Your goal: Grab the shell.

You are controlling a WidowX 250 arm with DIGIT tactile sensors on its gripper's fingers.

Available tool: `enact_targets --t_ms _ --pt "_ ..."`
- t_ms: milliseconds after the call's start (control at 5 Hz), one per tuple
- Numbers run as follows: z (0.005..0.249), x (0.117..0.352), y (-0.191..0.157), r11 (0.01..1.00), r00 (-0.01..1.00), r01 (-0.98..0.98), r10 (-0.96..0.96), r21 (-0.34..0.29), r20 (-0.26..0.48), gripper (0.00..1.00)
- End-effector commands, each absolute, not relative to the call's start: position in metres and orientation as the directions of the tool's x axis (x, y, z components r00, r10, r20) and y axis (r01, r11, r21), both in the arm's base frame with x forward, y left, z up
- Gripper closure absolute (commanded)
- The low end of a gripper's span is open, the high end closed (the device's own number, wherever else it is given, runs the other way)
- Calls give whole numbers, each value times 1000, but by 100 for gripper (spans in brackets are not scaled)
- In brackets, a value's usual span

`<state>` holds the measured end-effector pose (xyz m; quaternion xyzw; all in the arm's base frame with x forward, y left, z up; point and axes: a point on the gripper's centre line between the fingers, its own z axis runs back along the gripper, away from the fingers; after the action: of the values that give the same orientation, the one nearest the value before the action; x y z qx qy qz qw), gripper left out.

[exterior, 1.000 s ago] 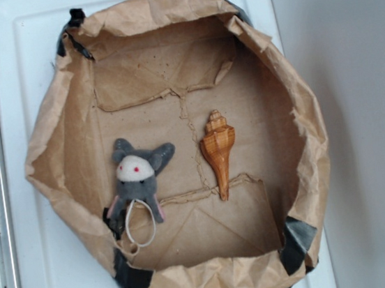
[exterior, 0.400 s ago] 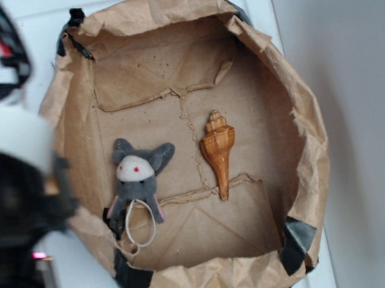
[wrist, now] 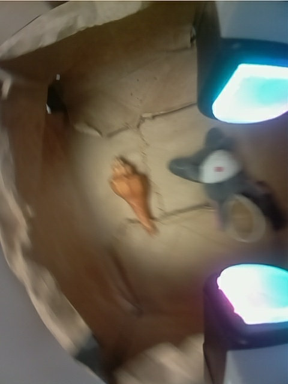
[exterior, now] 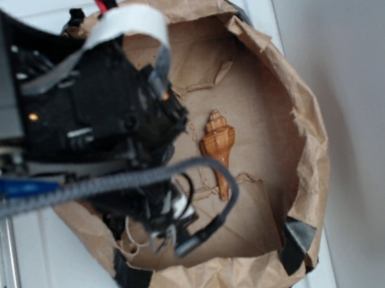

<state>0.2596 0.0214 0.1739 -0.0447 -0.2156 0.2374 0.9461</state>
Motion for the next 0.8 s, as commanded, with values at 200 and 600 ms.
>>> enact_targets --t_ms 200,600 --pt "193 260 36 871 758 -444 489 -209 431 0" --pt "178 273 38 777 664 -553 629 -300 404 0"
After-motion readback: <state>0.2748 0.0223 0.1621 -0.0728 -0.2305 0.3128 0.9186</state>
